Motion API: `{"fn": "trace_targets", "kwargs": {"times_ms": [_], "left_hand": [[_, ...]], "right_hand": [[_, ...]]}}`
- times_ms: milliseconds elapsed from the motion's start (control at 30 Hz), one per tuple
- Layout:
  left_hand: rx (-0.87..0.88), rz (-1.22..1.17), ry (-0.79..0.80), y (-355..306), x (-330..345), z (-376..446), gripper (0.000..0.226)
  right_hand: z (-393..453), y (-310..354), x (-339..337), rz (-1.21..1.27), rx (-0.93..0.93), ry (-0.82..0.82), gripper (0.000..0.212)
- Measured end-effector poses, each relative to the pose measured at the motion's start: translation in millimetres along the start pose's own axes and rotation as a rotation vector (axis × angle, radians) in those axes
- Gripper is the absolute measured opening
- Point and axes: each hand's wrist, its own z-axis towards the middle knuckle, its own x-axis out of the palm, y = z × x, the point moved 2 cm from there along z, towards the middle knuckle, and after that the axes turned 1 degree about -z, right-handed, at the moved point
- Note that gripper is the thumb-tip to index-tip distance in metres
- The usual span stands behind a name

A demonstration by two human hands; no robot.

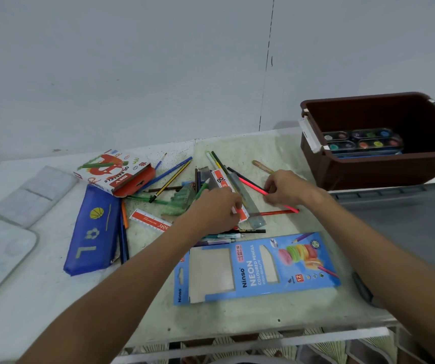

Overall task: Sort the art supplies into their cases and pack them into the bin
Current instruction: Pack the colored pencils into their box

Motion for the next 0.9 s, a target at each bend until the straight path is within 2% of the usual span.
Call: {"fn": "trace_targets", "kwargs": {"times_ms": [200, 333, 433, 533, 633, 733, 800, 900], "left_hand": [[0.212, 0.144, -0.121, -30.4, 9.6, 5.5, 0.038], [0.142, 0.316, -0.021, -53.8, 13.8, 27.3, 0.037], [0.052, 0.257, 0.011, -60.6, 12.8, 35.9, 0.024], [0.058, 0.123, 0.048, -61.8, 13.1, 36.8, 0.019], [0.085, -0.05, 0.033, -60.2, 5.6, 34.1, 0.019], [0.092, -0.197, -0.072, -54.2, -13.8, 34.3, 0.021], [0.091, -0.293, -0.081, -49.6, -29.7, 35.0, 0.028], [0.133, -0.22, -0.015, -45.7, -46.0, 34.5, 0.031]], "right_hand": [[-5.0, -4.7, -1.8, -0.035, 0.006, -0.063, 0.006], [-7.3, -12.1, -11.9, -0.033, 0.038, -0.105, 0.013], [-16.6, -21.3, -19.1, 0.047, 0.056, -0.098, 0.015], [-29.4, -28.7, -25.4, 0.194, 0.056, -0.074, 0.016], [-47.3, -27.8, -36.0, 0.3, 0.026, -0.069, 0.021], [-67.0, -19.6, -53.2, 0.294, -0.042, -0.123, 0.02], [-79.3, -14.0, -65.9, 0.324, -0.077, -0.17, 0.019], [-91.8, -9.6, -78.4, 0.339, -0.084, -0.244, 0.02]]}}
